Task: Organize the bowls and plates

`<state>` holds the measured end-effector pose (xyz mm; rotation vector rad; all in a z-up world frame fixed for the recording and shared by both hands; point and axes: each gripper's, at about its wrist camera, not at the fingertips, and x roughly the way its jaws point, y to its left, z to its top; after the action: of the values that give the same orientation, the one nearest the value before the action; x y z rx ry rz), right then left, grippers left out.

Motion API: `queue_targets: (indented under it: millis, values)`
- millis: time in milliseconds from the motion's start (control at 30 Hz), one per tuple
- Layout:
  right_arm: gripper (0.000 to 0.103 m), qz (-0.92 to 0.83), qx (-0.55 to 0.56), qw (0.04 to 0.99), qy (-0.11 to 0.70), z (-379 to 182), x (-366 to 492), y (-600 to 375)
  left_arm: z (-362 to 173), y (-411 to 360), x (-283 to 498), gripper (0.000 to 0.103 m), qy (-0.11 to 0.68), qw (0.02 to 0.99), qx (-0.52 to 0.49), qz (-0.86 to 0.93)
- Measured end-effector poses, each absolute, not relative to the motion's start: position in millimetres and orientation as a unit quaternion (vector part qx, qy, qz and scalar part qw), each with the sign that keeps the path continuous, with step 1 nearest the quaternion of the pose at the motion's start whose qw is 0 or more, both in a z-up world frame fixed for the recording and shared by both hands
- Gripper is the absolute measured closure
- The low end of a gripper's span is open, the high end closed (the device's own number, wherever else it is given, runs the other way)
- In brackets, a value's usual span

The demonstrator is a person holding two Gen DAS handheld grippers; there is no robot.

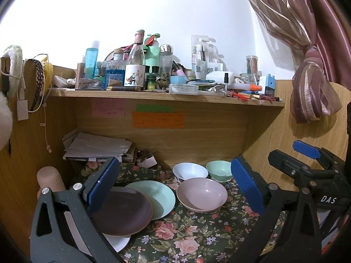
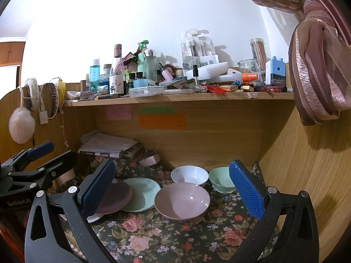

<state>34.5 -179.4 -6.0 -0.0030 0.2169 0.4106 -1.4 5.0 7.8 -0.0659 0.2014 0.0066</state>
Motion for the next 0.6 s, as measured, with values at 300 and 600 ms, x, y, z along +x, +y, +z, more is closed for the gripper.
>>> queue_targets:
  millis: [300,600]
  values:
    - [0.000,0.202,0.001,0.974,0.104,-3.9,33.5,-180.7,10.0,3.9,-3.8,0.000,0.095,0.995,-0.031,-0.001]
    - [0.000,0.202,0.001,0.974,0.104,-4.2,33.0,-179.7,10.3,3.4,-3.7,0.000,0.094,0.995,-0.030,-0.001]
